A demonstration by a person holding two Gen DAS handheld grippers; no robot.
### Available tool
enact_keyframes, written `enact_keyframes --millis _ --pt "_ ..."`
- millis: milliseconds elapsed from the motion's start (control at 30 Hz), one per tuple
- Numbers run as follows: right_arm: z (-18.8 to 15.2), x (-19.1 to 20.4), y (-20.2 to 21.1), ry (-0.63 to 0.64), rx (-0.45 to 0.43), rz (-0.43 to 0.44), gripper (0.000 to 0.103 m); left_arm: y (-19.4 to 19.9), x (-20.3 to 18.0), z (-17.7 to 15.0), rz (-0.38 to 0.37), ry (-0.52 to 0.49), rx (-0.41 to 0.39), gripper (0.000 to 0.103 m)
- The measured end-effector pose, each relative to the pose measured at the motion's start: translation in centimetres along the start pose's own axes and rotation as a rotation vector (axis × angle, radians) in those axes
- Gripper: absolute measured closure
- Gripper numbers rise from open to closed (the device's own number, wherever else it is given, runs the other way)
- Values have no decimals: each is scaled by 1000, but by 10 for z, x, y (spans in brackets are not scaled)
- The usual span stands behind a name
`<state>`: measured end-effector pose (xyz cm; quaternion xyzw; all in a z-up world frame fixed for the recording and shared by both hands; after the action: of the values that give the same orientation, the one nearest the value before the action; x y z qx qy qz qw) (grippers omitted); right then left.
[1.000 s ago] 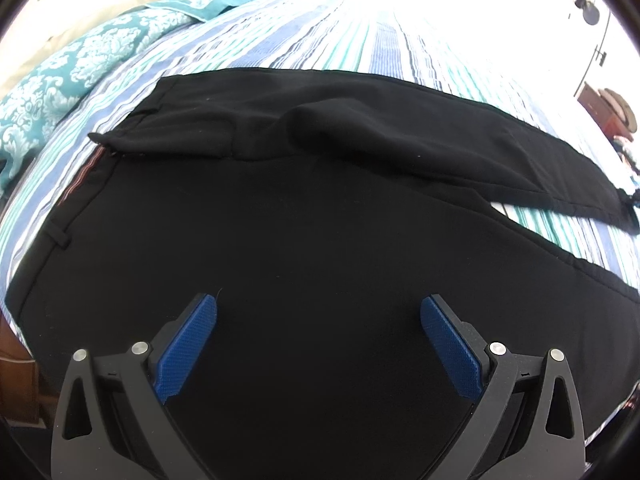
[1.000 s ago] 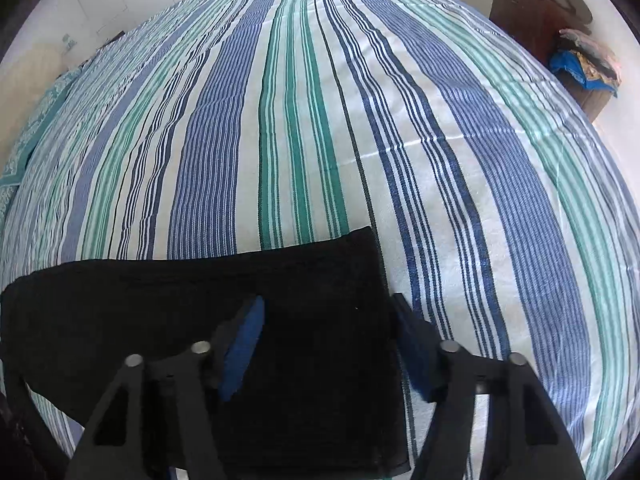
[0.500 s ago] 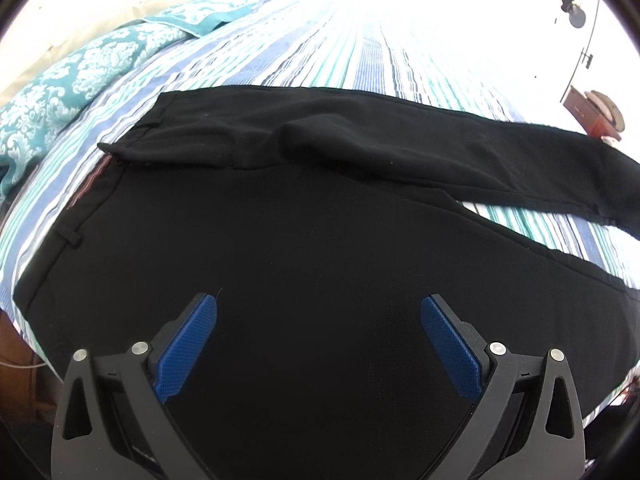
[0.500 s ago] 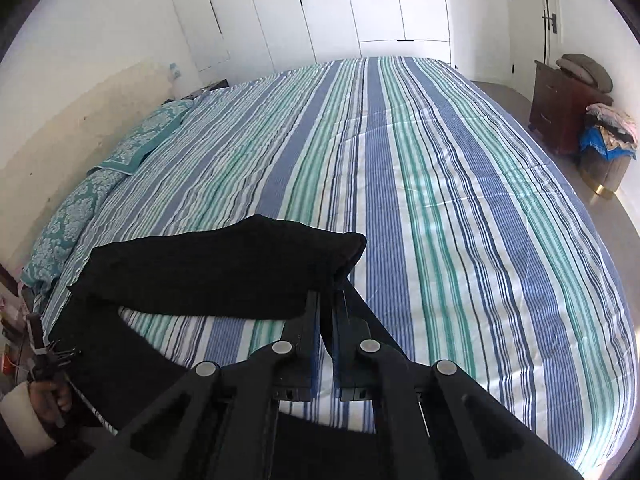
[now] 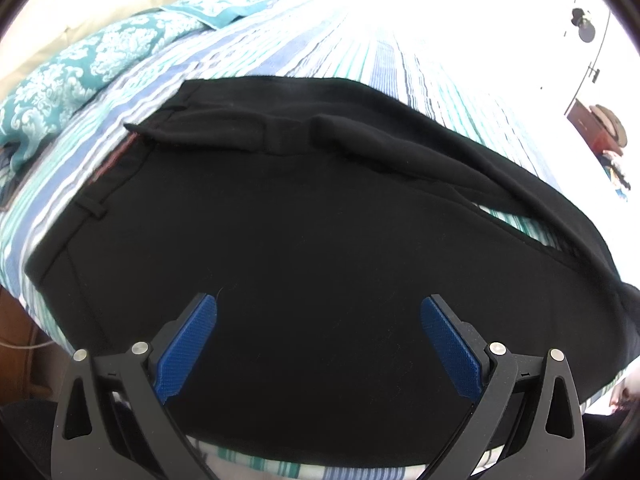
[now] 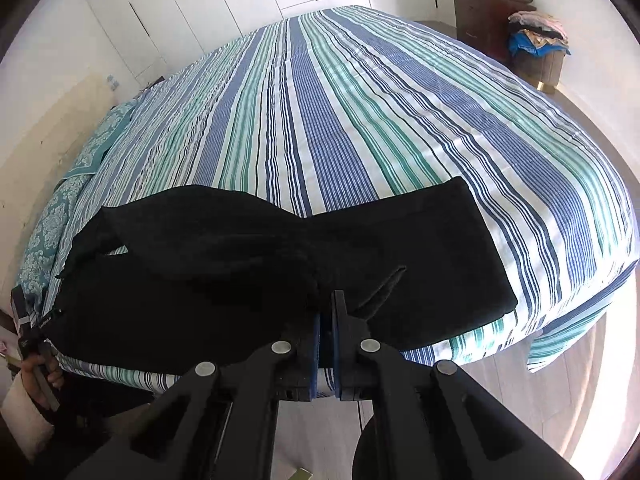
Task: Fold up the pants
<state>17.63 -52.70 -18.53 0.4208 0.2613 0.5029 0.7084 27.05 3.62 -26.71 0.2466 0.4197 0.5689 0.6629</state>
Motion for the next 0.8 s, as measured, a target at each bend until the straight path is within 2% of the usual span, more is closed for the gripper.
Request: enact_keyframes --millis 100,167,233,367,467,533,633,700,800 --pt "10 4 1 34 -15 -28 98 -6 -4 2 -66 27 37 1" --pt "10 3 -1 6 -12 -16 98 -10 -7 20 -118 26 62 1" --pt "9 1 2 -24 -26 0 98 -18 -5 55 -164 46 81 1" --pt "12 3 6 -37 -54 3 98 -53 4 137 -280 170 161 1" --pt "12 2 4 -45 -55 2 98 -91 21 186 -236 233 184 1" --pt "13 1 7 -50 -65 5 98 -117 31 207 -194 273 201 2" --pt "14 0 13 -46 -84 13 98 -150 40 227 -177 333 225 7" --pt "14 -1 15 -42 -89 24 98 -168 41 235 -188 379 245 23" --pt "14 -1 19 -36 -101 37 98 -188 42 242 -191 423 272 23"
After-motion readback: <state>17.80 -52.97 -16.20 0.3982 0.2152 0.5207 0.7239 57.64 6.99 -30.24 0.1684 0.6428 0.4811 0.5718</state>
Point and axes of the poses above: each gripper's, at about its wrist camera, not at the fingertips, and y roughly against the way its jaws point, x to its left, z to its top, the point moved 9 cm from there along -y, roughly the way its jaws point, and after that the axes turned 12 degrees about -z, right-handed, at the moved point
